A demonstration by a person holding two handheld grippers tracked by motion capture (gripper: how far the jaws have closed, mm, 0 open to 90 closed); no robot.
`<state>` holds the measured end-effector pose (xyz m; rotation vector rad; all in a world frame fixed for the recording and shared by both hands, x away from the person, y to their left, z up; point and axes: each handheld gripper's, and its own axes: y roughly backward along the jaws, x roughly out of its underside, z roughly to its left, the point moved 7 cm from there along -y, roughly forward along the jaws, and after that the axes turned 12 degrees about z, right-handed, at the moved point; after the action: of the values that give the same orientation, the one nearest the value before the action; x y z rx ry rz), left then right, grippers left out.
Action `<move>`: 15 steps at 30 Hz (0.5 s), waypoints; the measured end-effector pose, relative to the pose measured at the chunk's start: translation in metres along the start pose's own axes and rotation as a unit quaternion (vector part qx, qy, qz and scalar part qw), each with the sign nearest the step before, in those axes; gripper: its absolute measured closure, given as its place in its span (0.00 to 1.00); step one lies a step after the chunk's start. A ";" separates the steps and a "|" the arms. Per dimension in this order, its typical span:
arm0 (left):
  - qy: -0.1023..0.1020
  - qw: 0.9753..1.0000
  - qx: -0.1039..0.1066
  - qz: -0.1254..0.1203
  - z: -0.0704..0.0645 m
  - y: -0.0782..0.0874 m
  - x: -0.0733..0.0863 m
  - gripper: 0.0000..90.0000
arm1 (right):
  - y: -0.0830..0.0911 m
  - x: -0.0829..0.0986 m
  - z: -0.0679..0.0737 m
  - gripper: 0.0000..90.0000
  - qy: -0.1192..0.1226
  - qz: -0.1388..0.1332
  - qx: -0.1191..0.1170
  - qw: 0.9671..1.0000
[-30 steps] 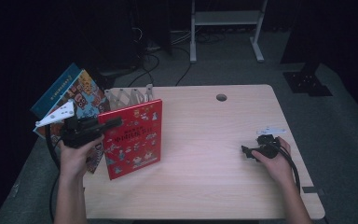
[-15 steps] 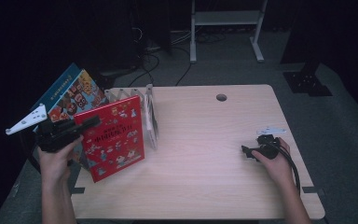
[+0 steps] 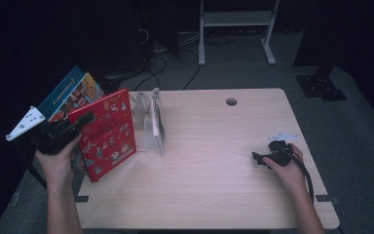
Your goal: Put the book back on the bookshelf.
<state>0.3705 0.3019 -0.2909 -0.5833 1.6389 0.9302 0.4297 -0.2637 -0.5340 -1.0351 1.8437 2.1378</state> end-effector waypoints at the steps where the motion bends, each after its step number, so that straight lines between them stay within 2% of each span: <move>1: 0.000 1.000 -0.005 -0.003 0.001 -0.002 0.000 0.89 | 0.000 0.000 0.000 0.10 0.000 0.000 0.000 1.000; 13: 0.008 0.998 -0.058 -0.008 0.015 -0.032 -0.001 0.88 | 0.000 0.000 0.000 0.10 0.000 0.000 0.000 1.000; 15: 0.011 0.998 -0.062 -0.010 0.019 -0.035 -0.001 0.88 | 0.000 0.000 0.000 0.10 0.000 0.000 0.000 1.000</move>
<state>0.4086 0.2971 -0.3007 -0.6962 1.6001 1.0193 0.4297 -0.2637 -0.5339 -1.0355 1.8437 2.1381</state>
